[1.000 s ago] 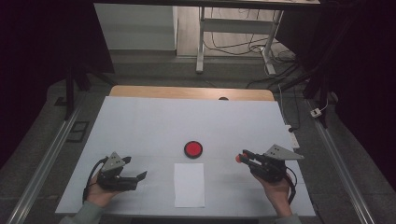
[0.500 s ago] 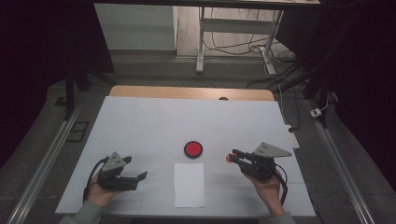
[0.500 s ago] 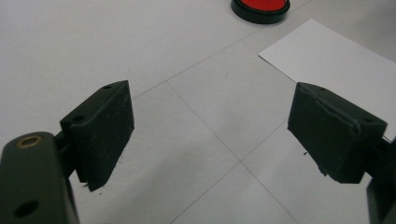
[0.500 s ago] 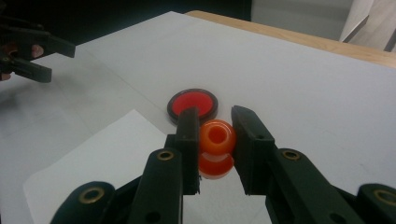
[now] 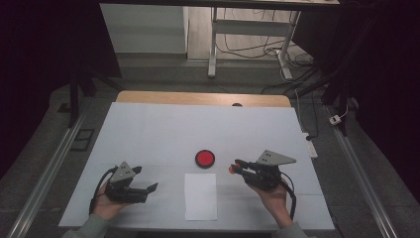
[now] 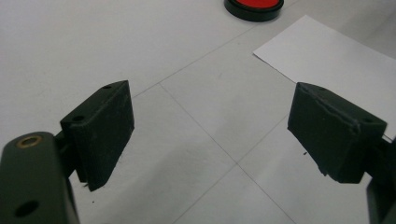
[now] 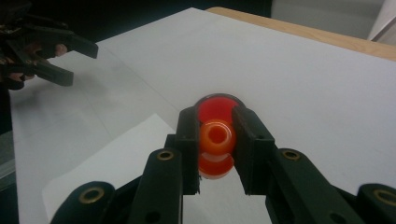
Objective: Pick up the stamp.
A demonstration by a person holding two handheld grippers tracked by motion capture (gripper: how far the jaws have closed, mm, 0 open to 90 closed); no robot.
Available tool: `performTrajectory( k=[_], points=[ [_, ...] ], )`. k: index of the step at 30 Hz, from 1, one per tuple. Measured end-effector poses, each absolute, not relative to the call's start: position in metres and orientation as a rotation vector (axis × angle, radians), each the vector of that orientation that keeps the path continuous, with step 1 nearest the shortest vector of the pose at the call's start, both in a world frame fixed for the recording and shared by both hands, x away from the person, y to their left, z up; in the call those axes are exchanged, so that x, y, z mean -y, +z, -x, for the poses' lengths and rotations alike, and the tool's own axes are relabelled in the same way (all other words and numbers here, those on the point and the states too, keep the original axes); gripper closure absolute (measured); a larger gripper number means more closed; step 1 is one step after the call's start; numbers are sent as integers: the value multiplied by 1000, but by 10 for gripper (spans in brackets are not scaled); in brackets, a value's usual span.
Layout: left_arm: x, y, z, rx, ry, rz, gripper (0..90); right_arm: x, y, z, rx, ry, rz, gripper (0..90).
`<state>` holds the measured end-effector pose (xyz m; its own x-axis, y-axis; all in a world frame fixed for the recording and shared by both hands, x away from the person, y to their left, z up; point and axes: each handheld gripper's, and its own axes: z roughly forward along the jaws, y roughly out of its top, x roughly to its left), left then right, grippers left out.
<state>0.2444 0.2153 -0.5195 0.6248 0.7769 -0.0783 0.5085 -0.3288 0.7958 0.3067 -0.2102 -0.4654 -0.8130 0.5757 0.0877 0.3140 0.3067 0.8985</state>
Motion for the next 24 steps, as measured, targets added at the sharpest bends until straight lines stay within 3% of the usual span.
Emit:
performTrajectory(
  k=[24],
  points=[
    [-213, -519, -242, -1023, 404, -2003, 146, 166, -468, -295, -2421, 1559, -661, 726]
  ],
)
